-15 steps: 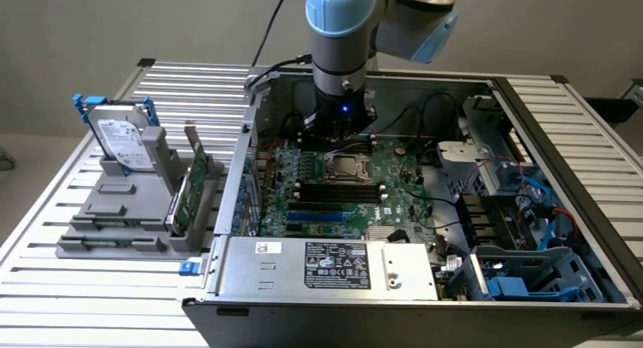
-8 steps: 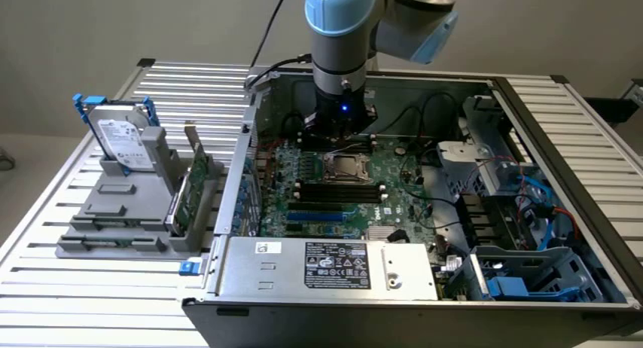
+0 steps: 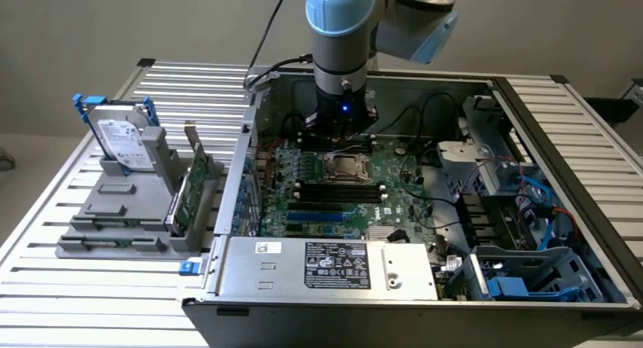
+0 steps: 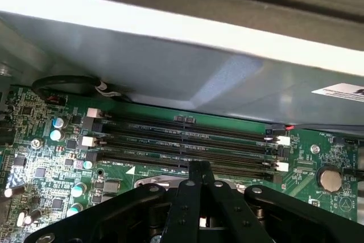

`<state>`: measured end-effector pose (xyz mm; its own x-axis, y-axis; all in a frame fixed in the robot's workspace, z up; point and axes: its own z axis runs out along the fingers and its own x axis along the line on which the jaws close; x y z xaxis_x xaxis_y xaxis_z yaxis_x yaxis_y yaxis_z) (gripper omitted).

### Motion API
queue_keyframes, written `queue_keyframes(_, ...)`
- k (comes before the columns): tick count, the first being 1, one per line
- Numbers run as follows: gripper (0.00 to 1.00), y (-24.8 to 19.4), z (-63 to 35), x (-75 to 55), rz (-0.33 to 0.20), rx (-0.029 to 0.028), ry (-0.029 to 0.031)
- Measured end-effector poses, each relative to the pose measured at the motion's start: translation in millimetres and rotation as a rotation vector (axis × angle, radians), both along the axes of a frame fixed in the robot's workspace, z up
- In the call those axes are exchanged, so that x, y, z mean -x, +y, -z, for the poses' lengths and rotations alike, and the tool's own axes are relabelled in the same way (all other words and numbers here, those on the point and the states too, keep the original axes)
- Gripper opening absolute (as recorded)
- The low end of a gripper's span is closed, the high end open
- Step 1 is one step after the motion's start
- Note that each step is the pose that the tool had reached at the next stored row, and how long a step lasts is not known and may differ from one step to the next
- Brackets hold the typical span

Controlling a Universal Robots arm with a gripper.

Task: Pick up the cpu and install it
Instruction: 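Install the first cpu locking lever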

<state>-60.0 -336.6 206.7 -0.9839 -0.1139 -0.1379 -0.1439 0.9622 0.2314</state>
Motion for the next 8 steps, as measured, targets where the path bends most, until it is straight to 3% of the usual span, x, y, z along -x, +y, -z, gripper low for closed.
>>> queue_keyframes(8,0.11,0.0,1.0,-3.5,0.014,0.0000,0.0000)
